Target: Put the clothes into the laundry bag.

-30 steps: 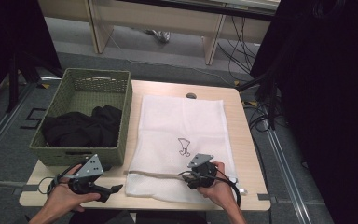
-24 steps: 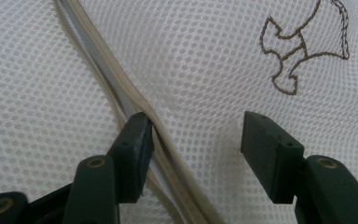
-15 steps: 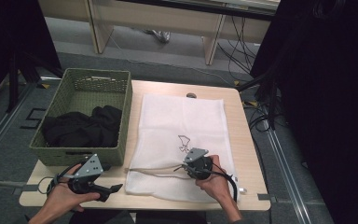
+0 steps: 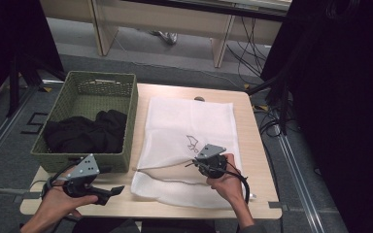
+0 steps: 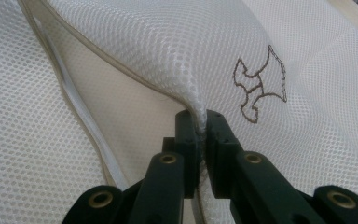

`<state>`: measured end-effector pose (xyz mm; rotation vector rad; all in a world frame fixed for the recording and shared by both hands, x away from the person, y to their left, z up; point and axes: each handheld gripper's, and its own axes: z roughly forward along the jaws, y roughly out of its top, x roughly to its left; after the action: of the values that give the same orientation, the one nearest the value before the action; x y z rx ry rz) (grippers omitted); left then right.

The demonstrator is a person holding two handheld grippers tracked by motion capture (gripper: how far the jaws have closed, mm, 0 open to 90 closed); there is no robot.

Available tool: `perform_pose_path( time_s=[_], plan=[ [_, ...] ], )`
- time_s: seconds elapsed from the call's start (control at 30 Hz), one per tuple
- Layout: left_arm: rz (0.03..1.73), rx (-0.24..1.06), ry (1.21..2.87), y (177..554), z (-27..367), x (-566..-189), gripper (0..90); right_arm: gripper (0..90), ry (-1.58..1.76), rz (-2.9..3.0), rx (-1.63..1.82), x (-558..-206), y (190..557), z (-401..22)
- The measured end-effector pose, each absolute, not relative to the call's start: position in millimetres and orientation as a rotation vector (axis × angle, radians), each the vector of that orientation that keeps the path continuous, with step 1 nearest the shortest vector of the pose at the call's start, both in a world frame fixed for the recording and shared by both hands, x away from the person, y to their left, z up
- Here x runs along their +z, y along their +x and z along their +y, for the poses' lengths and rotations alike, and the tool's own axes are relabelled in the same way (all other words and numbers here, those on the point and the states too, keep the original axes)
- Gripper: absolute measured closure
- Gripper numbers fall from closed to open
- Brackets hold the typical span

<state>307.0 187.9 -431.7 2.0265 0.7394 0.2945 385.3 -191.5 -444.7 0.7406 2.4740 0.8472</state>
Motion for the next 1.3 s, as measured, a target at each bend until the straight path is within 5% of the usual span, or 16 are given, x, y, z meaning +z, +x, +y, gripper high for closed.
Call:
perform_pose_path(
  time_s=[1.3],
  plan=[
    [0.897,0.445,1.973,388,256,-365,15.1,85.3,0.753,2.457,0.916,-424,390,-198]
  ],
)
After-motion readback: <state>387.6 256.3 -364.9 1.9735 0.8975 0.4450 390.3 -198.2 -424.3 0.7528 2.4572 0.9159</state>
